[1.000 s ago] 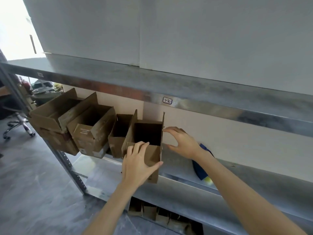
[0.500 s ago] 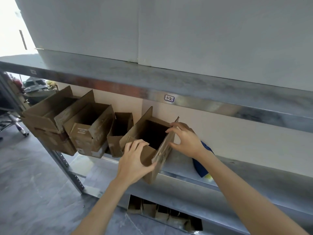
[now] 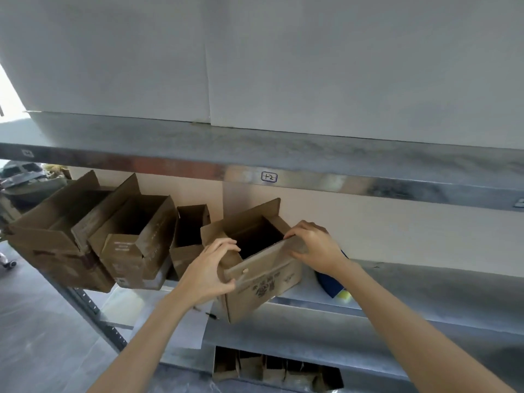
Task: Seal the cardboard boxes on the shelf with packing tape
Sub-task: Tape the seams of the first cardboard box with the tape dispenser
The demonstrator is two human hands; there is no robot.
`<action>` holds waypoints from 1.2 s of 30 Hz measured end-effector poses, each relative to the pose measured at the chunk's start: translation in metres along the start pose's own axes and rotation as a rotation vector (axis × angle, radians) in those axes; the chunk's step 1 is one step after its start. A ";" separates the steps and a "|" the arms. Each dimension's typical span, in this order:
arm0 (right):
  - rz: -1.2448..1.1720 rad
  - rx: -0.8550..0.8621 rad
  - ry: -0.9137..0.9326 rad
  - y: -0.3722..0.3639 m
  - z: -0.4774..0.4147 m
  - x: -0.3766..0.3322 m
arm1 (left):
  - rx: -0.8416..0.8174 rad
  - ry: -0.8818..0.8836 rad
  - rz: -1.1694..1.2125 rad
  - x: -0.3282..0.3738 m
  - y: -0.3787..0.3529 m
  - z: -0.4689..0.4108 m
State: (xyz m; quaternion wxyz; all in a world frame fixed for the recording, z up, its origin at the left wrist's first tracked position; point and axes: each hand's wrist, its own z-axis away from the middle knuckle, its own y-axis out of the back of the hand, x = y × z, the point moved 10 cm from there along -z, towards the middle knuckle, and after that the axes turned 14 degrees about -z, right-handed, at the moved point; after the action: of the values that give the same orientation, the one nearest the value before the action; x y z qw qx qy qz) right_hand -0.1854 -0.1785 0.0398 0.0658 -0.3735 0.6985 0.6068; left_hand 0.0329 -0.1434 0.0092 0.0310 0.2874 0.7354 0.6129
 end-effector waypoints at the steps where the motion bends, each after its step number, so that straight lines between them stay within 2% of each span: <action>1: 0.008 -0.002 -0.008 0.000 0.001 0.000 | -0.001 -0.011 0.013 0.001 -0.001 -0.002; 12: 0.087 0.009 -0.115 0.011 0.018 0.008 | 0.068 -0.097 0.096 0.013 -0.003 -0.016; 19: 0.107 0.032 -0.175 0.015 0.026 0.011 | 0.096 -0.042 0.111 0.001 -0.008 -0.025; 30: 0.053 0.100 -0.159 0.014 0.023 0.006 | 0.129 0.041 0.267 -0.022 -0.005 -0.038; 36: -0.021 0.130 -0.174 0.016 0.023 0.013 | 0.086 0.062 0.323 -0.026 -0.011 -0.043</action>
State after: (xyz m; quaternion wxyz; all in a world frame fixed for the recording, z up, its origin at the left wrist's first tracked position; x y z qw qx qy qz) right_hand -0.2125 -0.1638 0.0398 0.1566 -0.3215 0.7242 0.5896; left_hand 0.0330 -0.1940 0.0018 -0.1030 0.3839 0.7058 0.5863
